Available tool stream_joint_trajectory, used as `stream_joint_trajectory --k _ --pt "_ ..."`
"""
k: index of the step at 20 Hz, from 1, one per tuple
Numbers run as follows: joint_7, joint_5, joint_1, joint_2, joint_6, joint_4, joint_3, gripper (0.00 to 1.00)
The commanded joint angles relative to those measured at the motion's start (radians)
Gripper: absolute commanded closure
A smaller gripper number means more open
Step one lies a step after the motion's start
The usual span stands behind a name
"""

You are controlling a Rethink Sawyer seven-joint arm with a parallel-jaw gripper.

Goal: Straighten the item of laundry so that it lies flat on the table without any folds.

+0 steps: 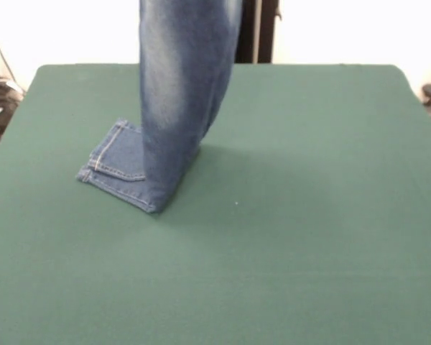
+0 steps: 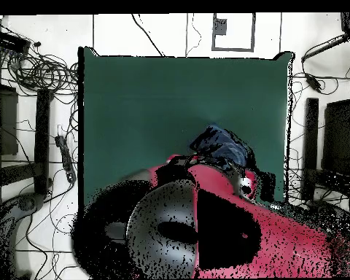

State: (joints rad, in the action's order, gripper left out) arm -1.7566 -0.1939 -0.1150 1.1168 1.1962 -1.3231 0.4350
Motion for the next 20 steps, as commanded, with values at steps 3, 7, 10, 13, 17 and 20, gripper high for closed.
stream_joint_trajectory --k 3,7,10,13,17,20 --pt "0.022 0.027 0.097 0.109 0.144 -0.048 -0.011 1.0" --pt "0.084 0.027 0.145 0.151 0.128 -0.09 -0.028 1.0" --pt "0.123 0.027 0.17 0.184 0.115 -0.127 -0.038 1.0" --pt "0.136 0.03 0.177 0.224 0.078 -0.195 -0.039 1.0" --pt "0.148 0.011 0.17 0.278 0.029 -0.275 -0.03 1.0" --pt "0.161 0.003 0.173 0.311 0.017 -0.314 -0.023 1.0"
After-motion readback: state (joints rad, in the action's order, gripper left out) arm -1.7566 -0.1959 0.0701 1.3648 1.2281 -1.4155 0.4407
